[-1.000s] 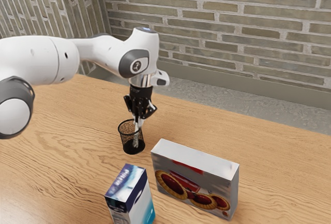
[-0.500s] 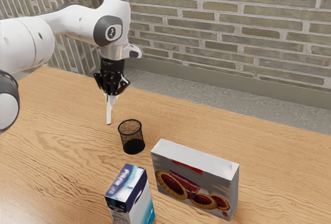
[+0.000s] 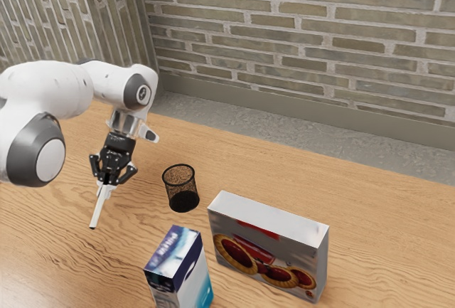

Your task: Take the marker out of the pen holder and place it to the left of the pen holder.

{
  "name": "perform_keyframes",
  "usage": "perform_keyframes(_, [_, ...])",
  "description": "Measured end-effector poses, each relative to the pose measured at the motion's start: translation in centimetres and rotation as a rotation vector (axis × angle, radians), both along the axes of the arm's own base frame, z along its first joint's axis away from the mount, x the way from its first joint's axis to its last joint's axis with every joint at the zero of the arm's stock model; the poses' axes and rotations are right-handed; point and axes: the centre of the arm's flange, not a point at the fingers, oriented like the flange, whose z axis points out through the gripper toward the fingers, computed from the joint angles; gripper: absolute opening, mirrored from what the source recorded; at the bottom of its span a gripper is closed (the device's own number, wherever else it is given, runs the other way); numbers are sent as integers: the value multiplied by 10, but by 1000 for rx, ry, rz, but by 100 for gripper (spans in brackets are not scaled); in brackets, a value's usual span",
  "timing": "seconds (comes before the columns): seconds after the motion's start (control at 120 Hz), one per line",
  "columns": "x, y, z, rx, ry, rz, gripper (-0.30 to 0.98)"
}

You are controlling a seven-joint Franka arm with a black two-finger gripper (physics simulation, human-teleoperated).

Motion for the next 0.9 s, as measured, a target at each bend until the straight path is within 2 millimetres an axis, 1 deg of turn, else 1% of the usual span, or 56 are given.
perform_keyframes(0.067, [-2, 1, -4, -7, 18, 6, -7])
perform_keyframes(0.192, [-5, 0, -18, -16, 54, 9, -7])
perform_keyframes(0.25, [-6, 0, -21, -19, 61, 10, -6])
perform_keyframes(0.408, [-2, 5, -27, -32, 62, 20, 29])
perform_keyframes(0.433, [-1, 6, -25, -32, 55, 20, 33])
perform_keyframes(0.467, [5, 7, -17, -34, 31, 19, 38])
perform_keyframes(0.525, [13, 7, 6, -59, -43, 23, 46])
perform_keyframes(0.558, [17, 5, 24, -76, -95, 20, 49])
perform_keyframes(0.608, [21, 0, 64, -96, -190, 8, 53])
perform_keyframes(0.658, [21, -5, 102, -117, -270, -4, 56])
perform_keyframes(0.708, [19, -21, 147, -141, -359, -39, 59])
perform_keyframes(0.75, [18, -40, 180, -158, -429, -81, 61])
perform_keyframes(0.842, [15, -74, 236, -172, -559, -164, 63])
perform_keyframes(0.875, [9, -86, 260, -167, -604, -194, 64])
perform_keyframes(0.9, [-1, -93, 275, -163, -627, -210, 65])
